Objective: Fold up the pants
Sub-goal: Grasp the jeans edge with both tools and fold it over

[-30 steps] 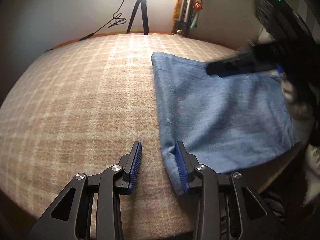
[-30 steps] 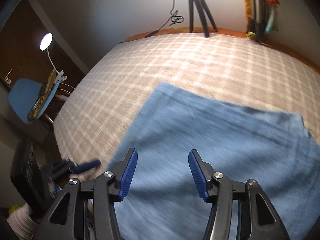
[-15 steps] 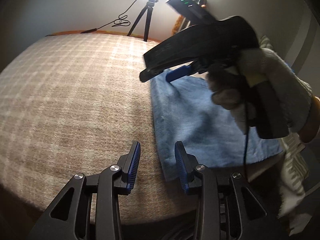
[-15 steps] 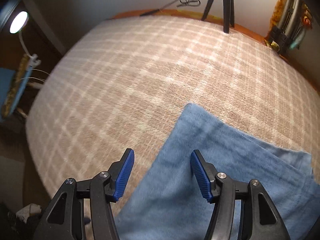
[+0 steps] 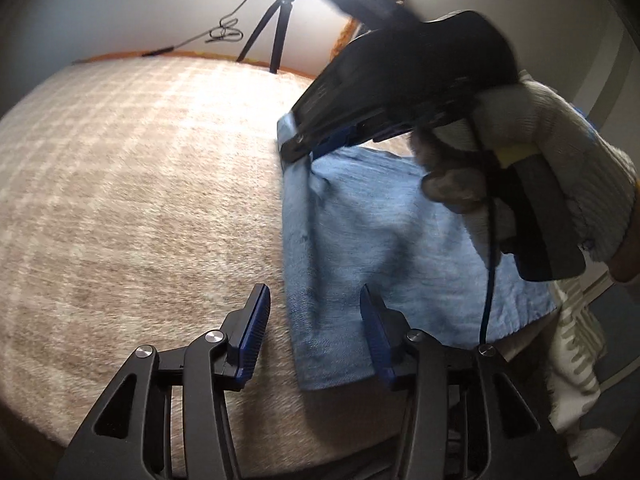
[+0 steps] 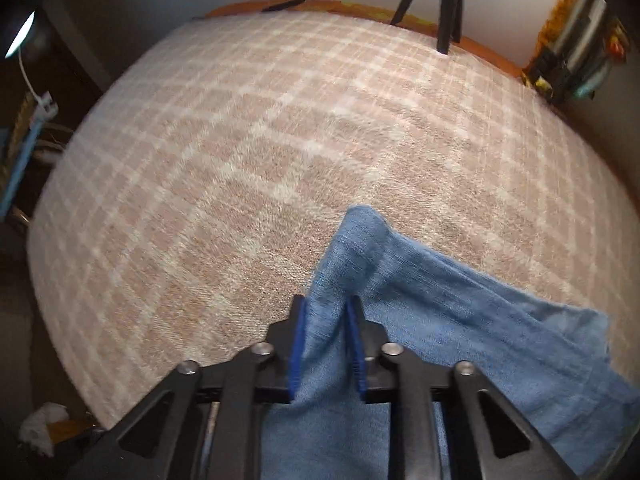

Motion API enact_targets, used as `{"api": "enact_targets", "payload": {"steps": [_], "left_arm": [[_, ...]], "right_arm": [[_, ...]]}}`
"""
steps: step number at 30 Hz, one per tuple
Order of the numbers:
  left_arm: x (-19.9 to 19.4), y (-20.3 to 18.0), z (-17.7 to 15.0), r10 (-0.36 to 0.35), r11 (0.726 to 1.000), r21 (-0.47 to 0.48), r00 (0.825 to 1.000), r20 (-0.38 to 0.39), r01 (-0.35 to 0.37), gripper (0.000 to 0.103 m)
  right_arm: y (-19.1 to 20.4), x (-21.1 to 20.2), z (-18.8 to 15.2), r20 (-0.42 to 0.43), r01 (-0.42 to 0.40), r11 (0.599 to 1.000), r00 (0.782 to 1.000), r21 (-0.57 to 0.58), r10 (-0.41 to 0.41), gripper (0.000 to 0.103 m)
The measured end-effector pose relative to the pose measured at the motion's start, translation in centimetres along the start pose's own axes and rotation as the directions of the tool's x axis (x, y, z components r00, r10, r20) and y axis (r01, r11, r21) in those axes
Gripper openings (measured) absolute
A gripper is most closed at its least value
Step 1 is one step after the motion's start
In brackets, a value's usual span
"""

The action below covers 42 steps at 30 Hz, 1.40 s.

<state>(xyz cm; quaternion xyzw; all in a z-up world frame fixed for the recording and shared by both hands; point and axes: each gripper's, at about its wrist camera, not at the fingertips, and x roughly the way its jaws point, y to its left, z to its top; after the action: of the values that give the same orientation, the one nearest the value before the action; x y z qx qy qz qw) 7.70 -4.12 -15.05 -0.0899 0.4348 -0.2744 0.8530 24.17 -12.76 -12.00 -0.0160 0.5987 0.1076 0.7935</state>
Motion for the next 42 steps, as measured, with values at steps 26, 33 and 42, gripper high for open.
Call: {"api": "enact_targets", "payload": {"steps": [26, 33, 42], "left_arm": [[-0.8, -9.0, 3.2, -0.061, 0.977, 0.211, 0.994, 0.093, 0.04, 0.008], [-0.8, -13.1, 4.5, -0.131, 0.953, 0.285, 0.988, 0.088, 0.101, 0.008], [1.2, -20.8, 5.6, -0.27, 0.89, 0.384, 0.963, 0.013, 0.245, 0.008]], "right_arm": [[-3.9, -6.1, -1.1, 0.059, -0.101, 0.995, 0.993, -0.028, 0.102, 0.023], [-9.9, -10.4, -3.4, 0.197, -0.134, 0.988, 0.973, 0.071, 0.118, 0.006], [-20.1, -16.1, -8.9, 0.342, -0.166, 0.961, 0.936, 0.223, 0.082, 0.003]]}}
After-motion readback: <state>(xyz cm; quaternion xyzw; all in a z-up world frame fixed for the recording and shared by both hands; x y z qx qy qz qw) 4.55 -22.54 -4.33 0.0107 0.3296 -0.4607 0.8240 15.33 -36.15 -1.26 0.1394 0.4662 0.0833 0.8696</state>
